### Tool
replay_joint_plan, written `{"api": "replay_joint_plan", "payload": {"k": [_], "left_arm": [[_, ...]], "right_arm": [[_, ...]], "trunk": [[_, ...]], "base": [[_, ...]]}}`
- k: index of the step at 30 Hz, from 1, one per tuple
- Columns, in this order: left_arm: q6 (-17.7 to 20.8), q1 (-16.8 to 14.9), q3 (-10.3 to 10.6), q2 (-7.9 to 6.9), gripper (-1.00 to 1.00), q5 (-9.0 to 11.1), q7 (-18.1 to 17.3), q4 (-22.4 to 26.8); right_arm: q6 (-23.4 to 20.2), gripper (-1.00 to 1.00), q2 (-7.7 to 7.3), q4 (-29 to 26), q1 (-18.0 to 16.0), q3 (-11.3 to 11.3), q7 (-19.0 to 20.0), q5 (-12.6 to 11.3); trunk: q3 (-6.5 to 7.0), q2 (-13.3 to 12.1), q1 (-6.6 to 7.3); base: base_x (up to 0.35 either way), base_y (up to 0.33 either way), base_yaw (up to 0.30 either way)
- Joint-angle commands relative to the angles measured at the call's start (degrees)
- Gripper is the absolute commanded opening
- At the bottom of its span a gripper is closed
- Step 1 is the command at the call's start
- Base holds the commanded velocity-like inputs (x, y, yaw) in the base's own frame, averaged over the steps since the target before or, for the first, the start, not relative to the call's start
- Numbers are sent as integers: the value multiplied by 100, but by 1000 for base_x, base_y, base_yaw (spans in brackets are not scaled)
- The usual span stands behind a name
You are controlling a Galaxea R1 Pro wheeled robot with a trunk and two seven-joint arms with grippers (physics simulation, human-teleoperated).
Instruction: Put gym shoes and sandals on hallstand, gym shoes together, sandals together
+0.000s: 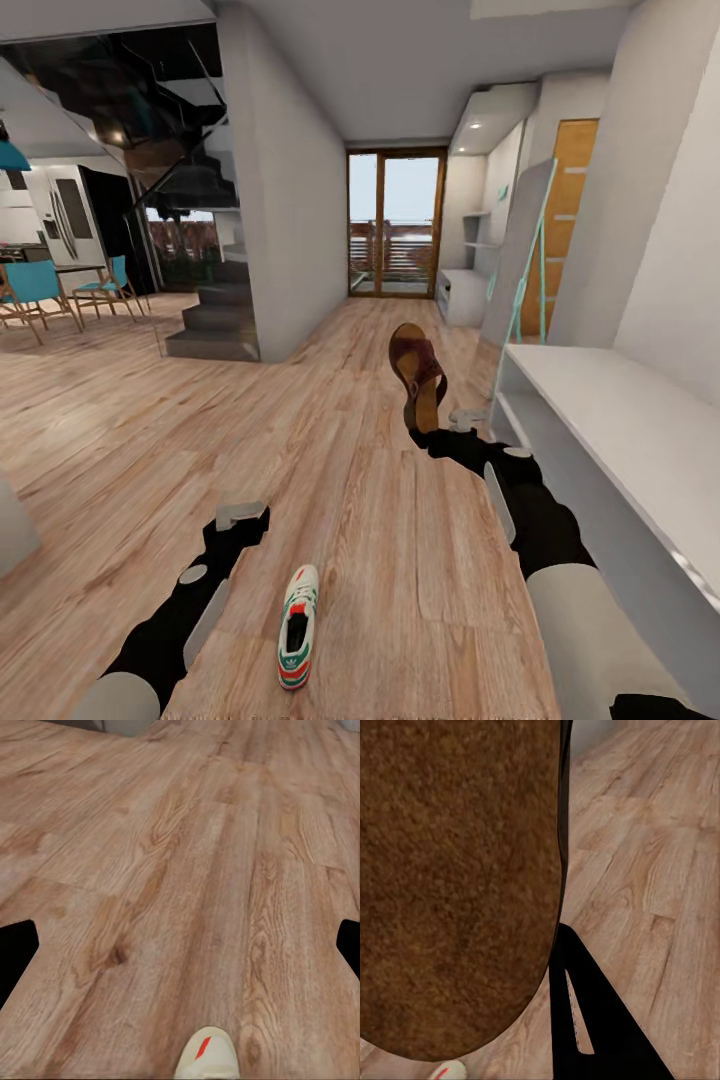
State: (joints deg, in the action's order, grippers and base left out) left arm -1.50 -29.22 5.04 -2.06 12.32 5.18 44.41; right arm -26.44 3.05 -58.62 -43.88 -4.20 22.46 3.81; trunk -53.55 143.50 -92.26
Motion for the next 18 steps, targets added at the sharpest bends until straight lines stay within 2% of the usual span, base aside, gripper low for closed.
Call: {"api": "replay_joint_plan", "payload": {"k": [1, 18], "left_arm": [[-56, -5, 47, -7, 100, 57, 53, -32], [-293, -5, 126, 25, 100, -62, 53, -144]], "right_arm": [[-38, -100, 7, -11, -3, -27, 51, 23], [-150, -100, 1, -25, 0, -37, 56, 23]], "trunk": [[-36, 5, -1], [-482, 28, -45]], "base": [[0, 0, 115], [0, 0, 12]]}}
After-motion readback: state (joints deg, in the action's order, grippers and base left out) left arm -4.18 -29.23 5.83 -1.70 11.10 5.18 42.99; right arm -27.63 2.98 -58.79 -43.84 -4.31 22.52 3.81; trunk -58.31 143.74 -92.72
